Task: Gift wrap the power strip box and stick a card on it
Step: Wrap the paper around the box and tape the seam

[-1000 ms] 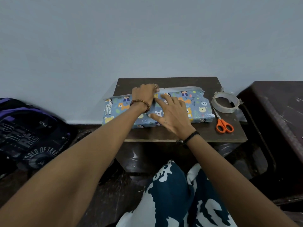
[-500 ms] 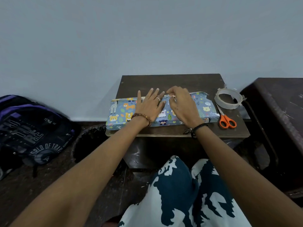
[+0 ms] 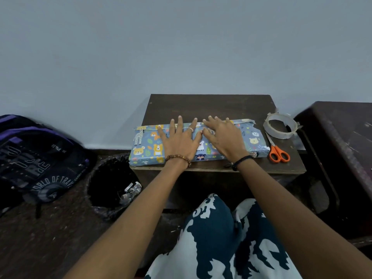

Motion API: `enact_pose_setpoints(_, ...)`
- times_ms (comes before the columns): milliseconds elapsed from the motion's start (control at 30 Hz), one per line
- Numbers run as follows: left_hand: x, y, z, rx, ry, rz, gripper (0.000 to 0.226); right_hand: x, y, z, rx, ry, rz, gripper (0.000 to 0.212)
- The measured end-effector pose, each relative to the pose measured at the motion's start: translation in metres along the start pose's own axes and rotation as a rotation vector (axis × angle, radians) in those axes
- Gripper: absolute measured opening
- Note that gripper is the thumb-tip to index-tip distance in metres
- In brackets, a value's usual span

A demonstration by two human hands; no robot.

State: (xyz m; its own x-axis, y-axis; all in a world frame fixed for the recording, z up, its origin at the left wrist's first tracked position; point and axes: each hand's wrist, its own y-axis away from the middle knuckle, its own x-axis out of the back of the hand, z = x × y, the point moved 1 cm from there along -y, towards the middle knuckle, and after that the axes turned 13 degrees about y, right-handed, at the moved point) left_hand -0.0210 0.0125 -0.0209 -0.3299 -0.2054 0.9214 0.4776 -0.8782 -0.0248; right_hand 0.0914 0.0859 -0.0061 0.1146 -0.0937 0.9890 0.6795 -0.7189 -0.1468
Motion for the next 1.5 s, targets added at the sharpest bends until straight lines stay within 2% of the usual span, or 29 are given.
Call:
enact_pose_setpoints(267, 0.004, 0.003, 0.002, -0.033, -0.052, -0.022, 0.047, 0.005, 0.01, -0.008, -0.083, 0.125, 0.049, 0.039)
enact_pose_setpoints(467, 0.003, 0.003, 0.001, -0.039, -0.052, -0.037, 0.047, 0.005, 0.013, -0.007, -0.116, 0.084, 0.052, 0.04)
enact_pose_setpoints(533, 0.003, 0.002, 0.001, -0.036, -0.044, -0.037, 0.047, 0.003, 0.016, -0.003, -0.114, 0.105, 0.012, 0.043)
enact_pose_setpoints(767, 0.001, 0.003, 0.0, -0.034, -0.041, -0.042, 0.049, -0.011, 0.02, 0.004, -0.321, 0.1, -0.077, 0.064)
enact_pose_setpoints(833, 0.001, 0.003, 0.0, -0.039, -0.041, -0.046, 0.048, -0.012, 0.023, 0.005, -0.246, 0.095, -0.025, 0.069)
enact_pose_setpoints(933, 0.003, 0.003, 0.001, -0.025, -0.052, -0.085, 0.047, -0.013, 0.027, 0.005, 0.002, 0.133, 0.006, 0.08)
enact_pose_setpoints(1000, 0.005, 0.001, 0.001, -0.021, -0.054, -0.086, 0.047, -0.009, 0.032, 0.007, 0.068, 0.153, -0.026, 0.085)
enact_pose_setpoints(1100, 0.016, -0.012, 0.004, -0.073, 0.014, -0.045, 0.048, -0.006, 0.043, 0.005, 0.153, 0.153, 0.069, 0.089)
enact_pose_setpoints(1200, 0.027, -0.031, 0.008, -0.109, 0.11, -0.079, 0.045, -0.007, 0.048, 0.002, 0.178, 0.1, 0.166, 0.072)
enact_pose_setpoints(1267, 0.033, -0.04, 0.014, -0.085, 0.167, -0.108, 0.034, -0.005, 0.041, -0.001, 0.144, 0.051, 0.159, 0.068)
enact_pose_setpoints(1333, 0.036, -0.047, 0.02, -0.061, 0.185, -0.078, 0.024, -0.002, 0.029, 0.0, 0.107, -0.003, 0.136, 0.074)
enact_pose_setpoints(1500, 0.031, -0.06, 0.02, 0.019, 0.332, 0.129, 0.022, -0.006, 0.017, -0.001, 0.143, 0.037, -0.007, 0.09)
